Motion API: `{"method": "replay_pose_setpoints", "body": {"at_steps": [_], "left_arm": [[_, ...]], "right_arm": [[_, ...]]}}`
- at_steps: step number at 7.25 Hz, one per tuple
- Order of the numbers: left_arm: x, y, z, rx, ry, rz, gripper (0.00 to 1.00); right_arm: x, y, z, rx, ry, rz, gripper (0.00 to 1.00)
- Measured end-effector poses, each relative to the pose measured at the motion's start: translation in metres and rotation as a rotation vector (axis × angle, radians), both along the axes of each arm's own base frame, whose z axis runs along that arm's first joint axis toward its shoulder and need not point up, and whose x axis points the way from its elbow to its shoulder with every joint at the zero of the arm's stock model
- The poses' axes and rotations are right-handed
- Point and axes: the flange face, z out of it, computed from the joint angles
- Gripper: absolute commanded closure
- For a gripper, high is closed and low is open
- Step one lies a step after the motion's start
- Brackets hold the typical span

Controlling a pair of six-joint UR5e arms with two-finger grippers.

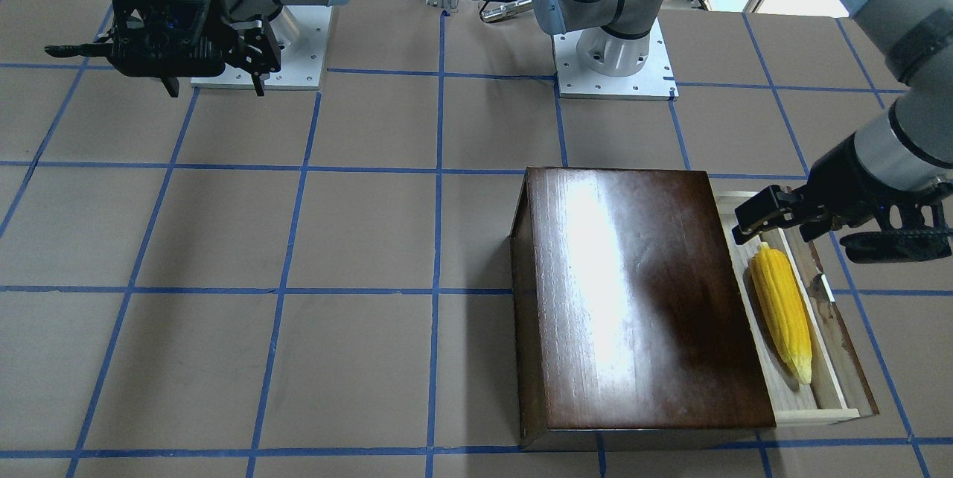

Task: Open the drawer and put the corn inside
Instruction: 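Open the left gripper and raise it away from the drawer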

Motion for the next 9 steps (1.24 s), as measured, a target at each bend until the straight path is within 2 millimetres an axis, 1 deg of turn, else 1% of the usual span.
{"method": "replay_pose_setpoints", "body": {"at_steps": [2, 3, 4, 5, 6, 7, 9], "left_arm": [[-0.059, 0.025, 0.037, -0.024, -0.01, 0.015, 0.0], [-0.089, 0.039, 0.051, -0.04, -0.014, -0.001, 0.0], [-0.115, 0.052, 0.062, -0.054, -0.017, -0.015, 0.0], [-0.137, 0.066, 0.067, -0.057, -0.021, -0.024, 0.0], [-0.153, 0.08, 0.066, -0.053, -0.035, -0.032, 0.0], [-0.161, 0.093, 0.064, -0.048, -0.056, -0.037, 0.0], [-0.165, 0.105, 0.062, -0.049, -0.069, -0.04, 0.0]], "right_arm": [[0.0, 0.0, 0.0, 0.0, 0.0, 0.0, 0.0], [0.0, 0.0, 0.0, 0.0, 0.0, 0.0, 0.0], [0.0, 0.0, 0.0, 0.0, 0.0, 0.0, 0.0], [0.0, 0.0, 0.0, 0.0, 0.0, 0.0, 0.0], [0.0, 0.0, 0.0, 0.0, 0.0, 0.0, 0.0], [0.0, 0.0, 0.0, 0.0, 0.0, 0.0, 0.0], [0.0, 0.0, 0.0, 0.0, 0.0, 0.0, 0.0]]}}
